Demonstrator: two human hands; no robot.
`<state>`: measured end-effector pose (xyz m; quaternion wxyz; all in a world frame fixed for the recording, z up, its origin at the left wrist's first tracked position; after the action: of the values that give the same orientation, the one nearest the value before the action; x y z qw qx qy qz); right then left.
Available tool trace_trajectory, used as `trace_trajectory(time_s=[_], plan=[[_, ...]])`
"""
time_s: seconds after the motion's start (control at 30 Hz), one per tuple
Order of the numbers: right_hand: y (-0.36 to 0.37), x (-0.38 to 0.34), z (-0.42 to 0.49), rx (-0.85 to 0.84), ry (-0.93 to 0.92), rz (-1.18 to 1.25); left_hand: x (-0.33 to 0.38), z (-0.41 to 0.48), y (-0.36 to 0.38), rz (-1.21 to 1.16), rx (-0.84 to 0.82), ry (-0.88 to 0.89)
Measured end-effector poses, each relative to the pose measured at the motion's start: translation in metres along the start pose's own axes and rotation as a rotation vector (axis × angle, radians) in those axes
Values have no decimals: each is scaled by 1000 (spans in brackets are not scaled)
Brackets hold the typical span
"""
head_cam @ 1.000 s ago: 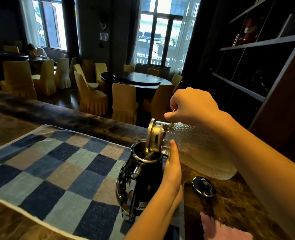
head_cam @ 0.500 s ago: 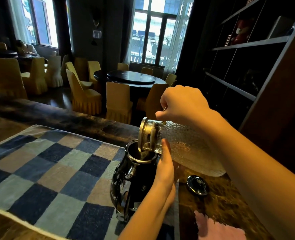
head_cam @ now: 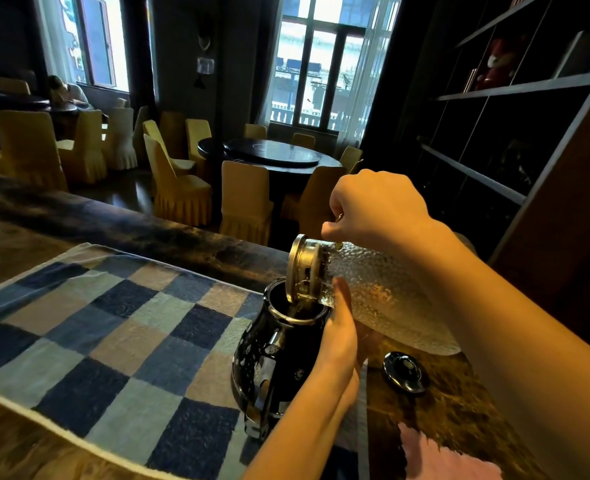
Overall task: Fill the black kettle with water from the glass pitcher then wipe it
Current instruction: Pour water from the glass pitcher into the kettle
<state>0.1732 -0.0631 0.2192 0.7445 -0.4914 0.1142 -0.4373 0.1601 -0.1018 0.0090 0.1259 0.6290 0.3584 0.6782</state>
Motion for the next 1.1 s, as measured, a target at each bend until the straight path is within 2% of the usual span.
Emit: trace_trajectory(time_s=[0.43, 0.8, 1.1], plan=[[-4, -3, 1, 33, -25, -44, 8, -6, 3, 1, 33, -25], [-8, -10, -1, 81, -76, -114, 6, -8, 8, -48, -17, -36], [-4, -20, -1, 39, -108, -153, 10, -8, 7, -82, -53, -23]])
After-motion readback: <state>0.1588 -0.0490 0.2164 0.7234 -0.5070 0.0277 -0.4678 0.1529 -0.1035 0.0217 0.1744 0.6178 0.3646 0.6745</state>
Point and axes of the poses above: each hand's wrist, its own z-axis towards the middle knuckle, its own y-axis out of the palm, x = y × z, the point moved 10 cm from there along z, towards the middle knuckle, and after that the axes turned 7 degrees about y, right-handed, at the moved point
